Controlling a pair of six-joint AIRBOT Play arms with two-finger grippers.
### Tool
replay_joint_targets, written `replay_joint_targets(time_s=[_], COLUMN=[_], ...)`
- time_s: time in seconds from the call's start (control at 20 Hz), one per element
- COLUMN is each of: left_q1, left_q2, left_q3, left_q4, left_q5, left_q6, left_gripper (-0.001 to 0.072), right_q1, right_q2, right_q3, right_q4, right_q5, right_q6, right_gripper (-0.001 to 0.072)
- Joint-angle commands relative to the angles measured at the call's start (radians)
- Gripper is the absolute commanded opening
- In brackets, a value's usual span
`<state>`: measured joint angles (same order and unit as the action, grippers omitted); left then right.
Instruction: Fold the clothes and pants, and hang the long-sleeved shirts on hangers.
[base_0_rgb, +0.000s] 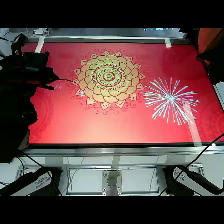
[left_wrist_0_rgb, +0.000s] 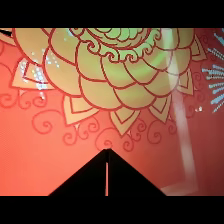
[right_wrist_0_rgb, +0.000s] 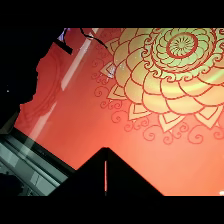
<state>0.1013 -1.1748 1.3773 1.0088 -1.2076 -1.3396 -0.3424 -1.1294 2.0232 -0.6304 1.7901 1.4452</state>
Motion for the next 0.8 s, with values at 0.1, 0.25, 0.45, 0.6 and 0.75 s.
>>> replay_joint_targets(time_s=[0.1,0.25,0.45,0.6,0.75], left_q1=[0.000,0.000,0.000,0.000,0.000], left_q2=[-0.013,-0.026,-0.030,-0.030,-0.030], left_q3=[-0.002,-0.002,-0.002,-0.002,-0.002], left_q4=[0.000,0.000,0.000,0.000,0.000], left_q5=[-0.002,-0.002,-0.002,-0.002,0.002], left_q6=[0.000,0.000,0.000,0.000,0.001], left_gripper=[0.0014,0.0015,0.0015,0.0015,0.0015], right_q1=[0.001,0.001,0.001,-0.001,-0.001], right_q2=[0.001,0.001,0.001,0.000,0.000], right_q3=[-0.002,-0.002,-0.002,-0.002,-0.002], right_q4=[-0.002,-0.002,-0.002,-0.025,-0.029], right_q5=[0.000,0.000,0.000,-0.050,-0.135], right_q6=[0.000,0.000,0.000,-0.180,-0.209], right_gripper=[0.0040,0.0040,0.0040,0.0040,0.0040])
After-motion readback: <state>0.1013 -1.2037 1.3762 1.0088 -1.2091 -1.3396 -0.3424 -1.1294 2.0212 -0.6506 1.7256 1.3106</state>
